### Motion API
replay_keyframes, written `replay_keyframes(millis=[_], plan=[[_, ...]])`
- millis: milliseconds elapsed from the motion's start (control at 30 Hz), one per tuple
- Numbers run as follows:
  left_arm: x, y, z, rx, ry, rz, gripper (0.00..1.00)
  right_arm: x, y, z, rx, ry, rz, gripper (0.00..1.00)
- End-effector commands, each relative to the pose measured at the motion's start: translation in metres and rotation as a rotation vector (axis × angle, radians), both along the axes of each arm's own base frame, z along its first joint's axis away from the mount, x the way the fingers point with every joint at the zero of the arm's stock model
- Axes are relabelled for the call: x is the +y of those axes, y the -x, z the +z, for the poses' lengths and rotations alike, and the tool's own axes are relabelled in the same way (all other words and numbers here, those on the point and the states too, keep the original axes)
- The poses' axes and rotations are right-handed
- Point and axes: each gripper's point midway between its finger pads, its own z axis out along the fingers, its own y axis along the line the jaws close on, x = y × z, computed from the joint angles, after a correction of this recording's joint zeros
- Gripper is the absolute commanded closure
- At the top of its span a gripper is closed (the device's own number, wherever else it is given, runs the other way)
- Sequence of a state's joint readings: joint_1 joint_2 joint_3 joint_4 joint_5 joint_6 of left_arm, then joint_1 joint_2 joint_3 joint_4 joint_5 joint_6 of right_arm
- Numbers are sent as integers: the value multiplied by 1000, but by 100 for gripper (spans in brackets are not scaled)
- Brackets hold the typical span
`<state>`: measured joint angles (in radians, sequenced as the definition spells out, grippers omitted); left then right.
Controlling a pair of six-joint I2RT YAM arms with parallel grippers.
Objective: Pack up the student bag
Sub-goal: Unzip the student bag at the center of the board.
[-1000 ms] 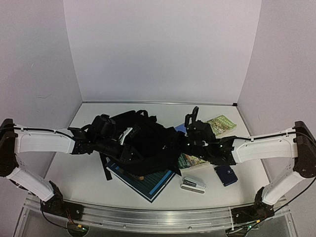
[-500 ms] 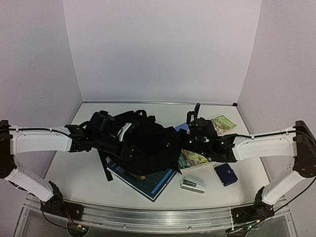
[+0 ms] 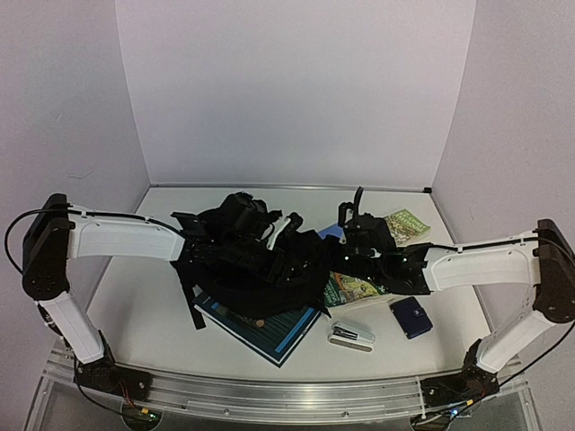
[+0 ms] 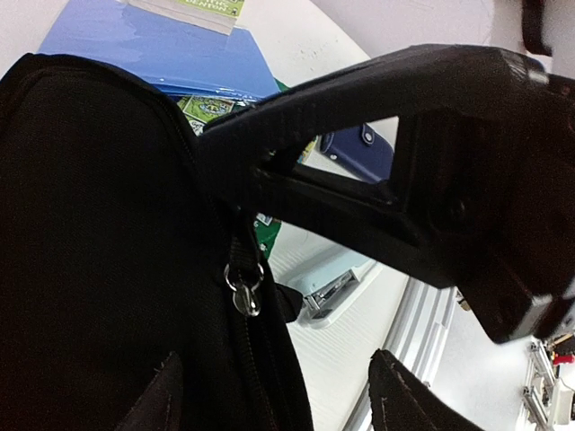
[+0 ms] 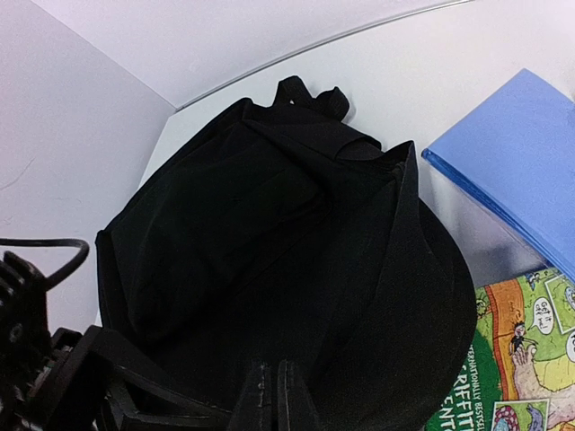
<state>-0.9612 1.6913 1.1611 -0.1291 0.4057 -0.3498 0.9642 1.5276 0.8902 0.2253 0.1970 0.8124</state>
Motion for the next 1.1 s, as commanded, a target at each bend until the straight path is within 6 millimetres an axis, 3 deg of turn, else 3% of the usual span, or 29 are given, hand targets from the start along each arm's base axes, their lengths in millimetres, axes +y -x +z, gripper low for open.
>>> replay_keyframes(millis=[0,200,367,600,1067], plan=[[-15,-9,15,-78,-8,21,38,1,-4,15,-31,-35,-7,100],[-14,-11,2,-69,-57,55,76,-2,-3,11,-24,-34,-11,100],[-8,-5,-13,-24,-113,53,98,-5,-4,12,-30,-32,-26,100],[10,13,-28,31,-147,40,100,-10,-10,17,-53,-13,-46,100],[60,65,-44,179,-196,-3,100,-38,-48,9,-45,50,-109,100]])
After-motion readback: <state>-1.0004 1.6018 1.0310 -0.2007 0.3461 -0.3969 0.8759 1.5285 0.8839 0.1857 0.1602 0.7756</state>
